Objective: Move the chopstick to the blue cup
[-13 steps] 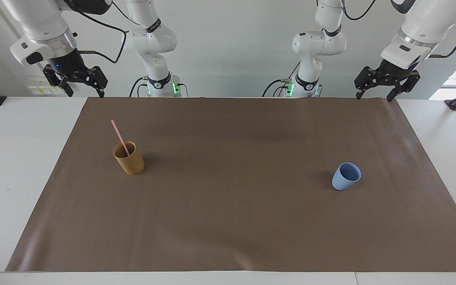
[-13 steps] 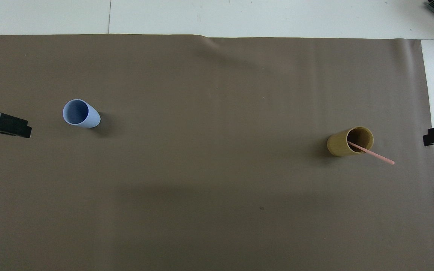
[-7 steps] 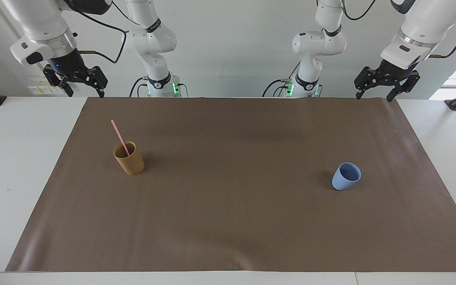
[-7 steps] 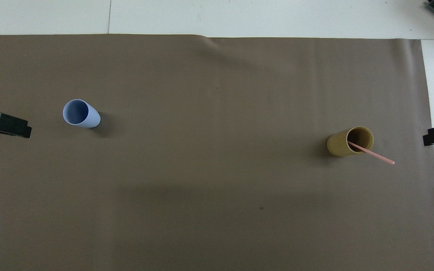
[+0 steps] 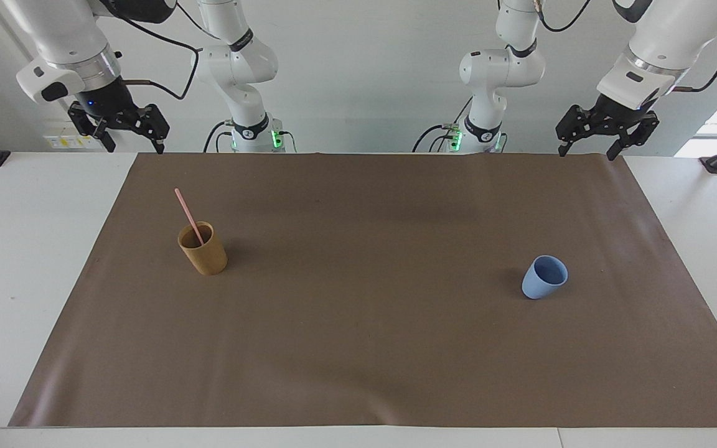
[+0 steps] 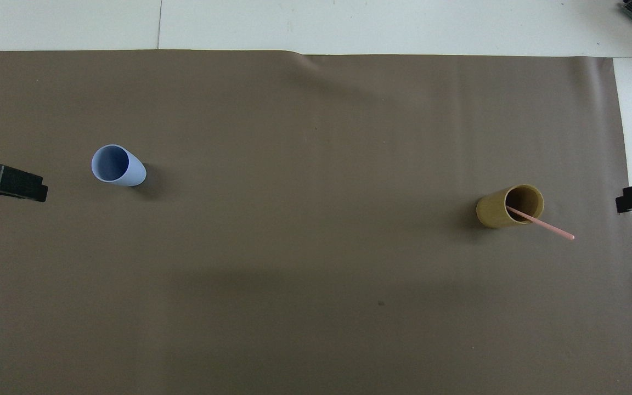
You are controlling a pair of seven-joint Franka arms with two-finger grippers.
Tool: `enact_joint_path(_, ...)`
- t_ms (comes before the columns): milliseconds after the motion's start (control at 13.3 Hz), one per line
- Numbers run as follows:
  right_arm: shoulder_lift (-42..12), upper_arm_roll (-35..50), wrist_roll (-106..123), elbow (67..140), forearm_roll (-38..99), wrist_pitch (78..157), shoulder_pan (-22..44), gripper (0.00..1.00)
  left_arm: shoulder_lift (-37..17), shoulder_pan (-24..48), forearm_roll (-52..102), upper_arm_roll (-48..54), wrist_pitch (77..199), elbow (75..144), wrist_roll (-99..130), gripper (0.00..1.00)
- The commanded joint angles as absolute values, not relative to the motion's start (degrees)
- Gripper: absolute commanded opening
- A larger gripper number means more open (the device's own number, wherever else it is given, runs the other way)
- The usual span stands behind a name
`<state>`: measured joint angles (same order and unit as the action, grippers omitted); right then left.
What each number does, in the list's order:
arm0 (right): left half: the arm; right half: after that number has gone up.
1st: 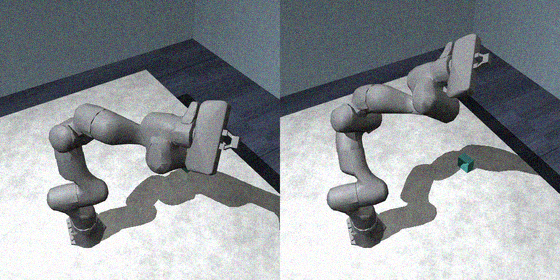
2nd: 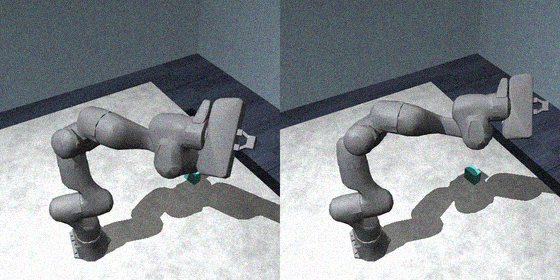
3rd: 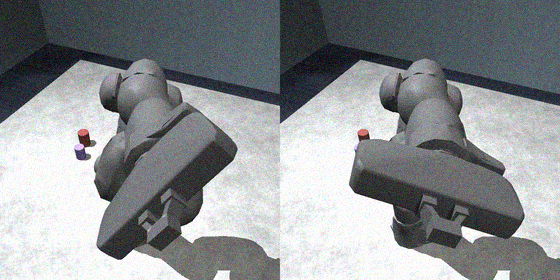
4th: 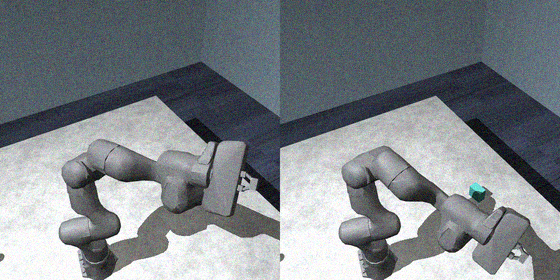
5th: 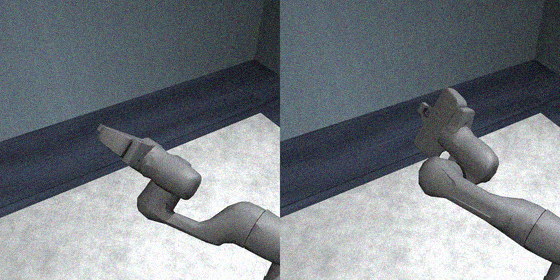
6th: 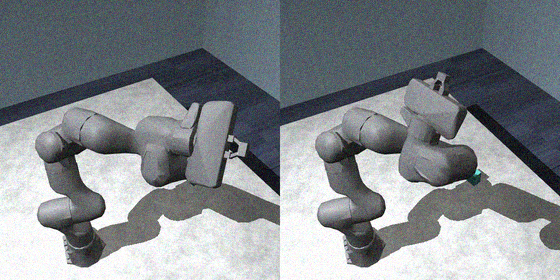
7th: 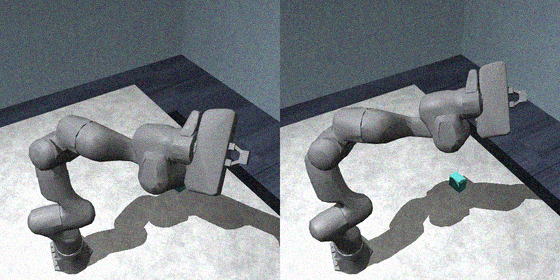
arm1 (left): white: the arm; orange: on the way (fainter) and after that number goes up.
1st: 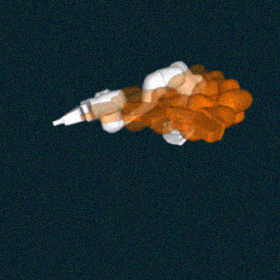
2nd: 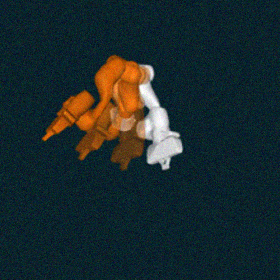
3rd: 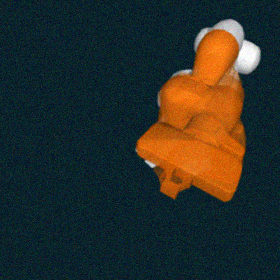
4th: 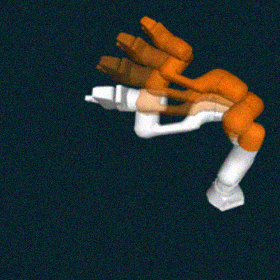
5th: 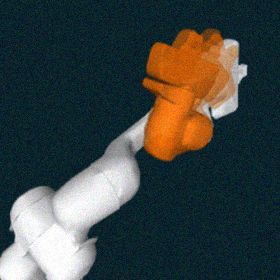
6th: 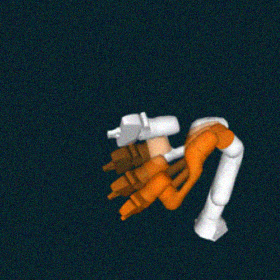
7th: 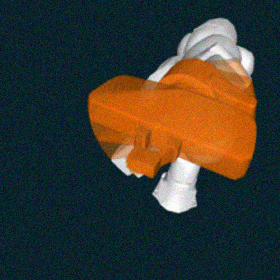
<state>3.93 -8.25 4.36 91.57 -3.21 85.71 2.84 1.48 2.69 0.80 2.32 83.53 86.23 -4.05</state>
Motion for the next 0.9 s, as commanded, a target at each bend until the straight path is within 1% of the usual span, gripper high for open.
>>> enact_joint_path(0,5.27,-8.0,8.6,93.51,-3.34,86.92,2.29,1.0,3.34,3.34,0.09,2.02,84.82,88.59,-3.61,1.0)
enact_joint_path(377,4.4,-7.82,18.43,94.74,-4.04,89.21,3.16,1.0,2.9,3.34,0.26,2.02,86.13,87.89,-3.52,1.0)
enact_joint_path(603,3.43,-7.38,28.01,97.82,-6.14,92.97,5.44,1.0,2.73,2.38,1.66,1.76,89.28,88.41,-4.13,1.0)
enact_joint_path(754,0.02,-7.29,32.51,98.52,-8.69,95.96,7.46,1.0,0.63,1.23,1.76,1.58,92.88,89.2,-4.57,1.0)
enact_joint_path(829,-1.83,-7.29,32.69,98.53,-11.31,96.15,9.47,1.0,-0.25,1.14,1.76,1.5,95.34,90.17,-4.57,1.0)
